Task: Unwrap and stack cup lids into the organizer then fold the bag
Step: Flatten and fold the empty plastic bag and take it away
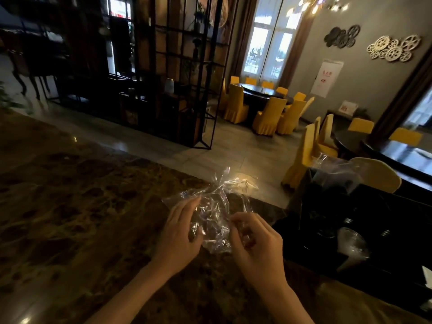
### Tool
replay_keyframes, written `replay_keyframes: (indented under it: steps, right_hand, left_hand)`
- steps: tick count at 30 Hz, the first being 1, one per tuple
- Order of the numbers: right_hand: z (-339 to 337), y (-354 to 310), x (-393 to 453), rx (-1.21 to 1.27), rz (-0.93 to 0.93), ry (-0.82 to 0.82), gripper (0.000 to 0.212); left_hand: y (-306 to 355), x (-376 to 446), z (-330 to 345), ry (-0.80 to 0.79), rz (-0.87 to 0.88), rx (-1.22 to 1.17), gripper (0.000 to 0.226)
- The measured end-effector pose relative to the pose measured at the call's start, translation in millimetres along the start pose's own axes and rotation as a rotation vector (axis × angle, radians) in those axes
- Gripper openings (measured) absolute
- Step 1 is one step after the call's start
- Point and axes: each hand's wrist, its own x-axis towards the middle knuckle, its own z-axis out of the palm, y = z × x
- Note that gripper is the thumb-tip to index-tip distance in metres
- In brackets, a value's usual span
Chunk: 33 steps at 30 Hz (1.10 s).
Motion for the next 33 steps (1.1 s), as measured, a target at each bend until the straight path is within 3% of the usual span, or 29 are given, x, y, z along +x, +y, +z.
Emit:
replay_keyframes:
  steps: [8, 12, 15, 20, 25, 29, 33]
  right_hand:
    - [-14.1, 14.6, -18.2, 0.091, 0.06, 0.051, 0.027]
    - [-21.2, 23.7, -27.5, 0.102, 0.095, 0.044, 0.028]
    - [-25.2, 30.8, -35.6, 0.105, 0.115, 0.031, 0.033]
    - [-30.5, 45.8, -53.2, 0.054, 0.144, 0.033, 0.028]
    - [-33.6, 59.2, -71.0, 0.04, 0.204, 0.006, 0.031]
    - [-35.7, 59.7, -80.3, 0.077, 0.265, -0.034, 0.018]
    - [-36.5, 62.0, -83.9, 0.025, 0.374, -0.082, 0.041]
  left_hand:
    - [-30.7, 12.0, -20.6, 0.179, -0.117, 0.051, 0.076]
    - [-46.8, 17.5, -27.1, 0.145, -0.223, 0.004, 0.079]
    - [-55.3, 18.8, -28.9, 0.066, -0.267, -0.138, 0.068]
    - [-54.8, 13.8, -26.8, 0.07, -0.239, -0.218, 0.042]
    - [-51.6, 9.7, -21.2, 0.118, -0.41, -0.438, 0.025]
    - [-47.5, 9.4, -17.5, 0.235, -0.655, -0.729, 0.022]
    - [-45.9, 9.1, -17.8, 0.282, -0.829, -0.929, 0.025]
